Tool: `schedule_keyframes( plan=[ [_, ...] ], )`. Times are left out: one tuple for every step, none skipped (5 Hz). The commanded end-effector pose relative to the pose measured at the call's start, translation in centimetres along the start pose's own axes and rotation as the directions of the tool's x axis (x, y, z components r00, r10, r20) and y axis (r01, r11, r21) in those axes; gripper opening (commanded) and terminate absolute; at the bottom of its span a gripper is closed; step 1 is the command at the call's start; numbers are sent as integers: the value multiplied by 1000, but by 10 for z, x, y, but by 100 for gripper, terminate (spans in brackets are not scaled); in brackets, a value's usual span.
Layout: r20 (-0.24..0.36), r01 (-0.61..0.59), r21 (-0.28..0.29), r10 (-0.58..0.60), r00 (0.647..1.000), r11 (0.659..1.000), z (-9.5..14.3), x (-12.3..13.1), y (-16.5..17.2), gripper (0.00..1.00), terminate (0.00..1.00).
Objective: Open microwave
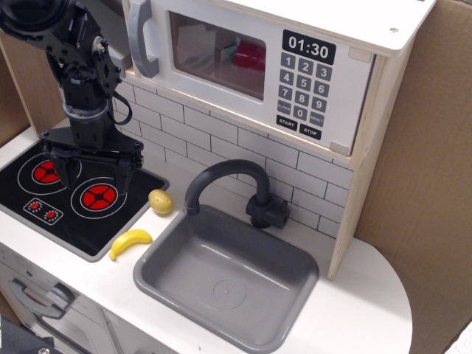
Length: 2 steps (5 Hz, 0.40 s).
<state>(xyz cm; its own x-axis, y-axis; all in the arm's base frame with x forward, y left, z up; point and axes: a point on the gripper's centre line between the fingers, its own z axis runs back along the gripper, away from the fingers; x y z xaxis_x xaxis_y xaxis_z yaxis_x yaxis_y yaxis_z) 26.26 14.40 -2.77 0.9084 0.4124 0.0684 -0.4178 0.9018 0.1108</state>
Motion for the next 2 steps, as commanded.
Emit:
schedule_keyframes(
  plan=[
    [0,0,0,0,1000,1000,0,0,0,100,0],
    [19,18,-59,-16,1000,998,23,7,-9,100,0]
  ],
)
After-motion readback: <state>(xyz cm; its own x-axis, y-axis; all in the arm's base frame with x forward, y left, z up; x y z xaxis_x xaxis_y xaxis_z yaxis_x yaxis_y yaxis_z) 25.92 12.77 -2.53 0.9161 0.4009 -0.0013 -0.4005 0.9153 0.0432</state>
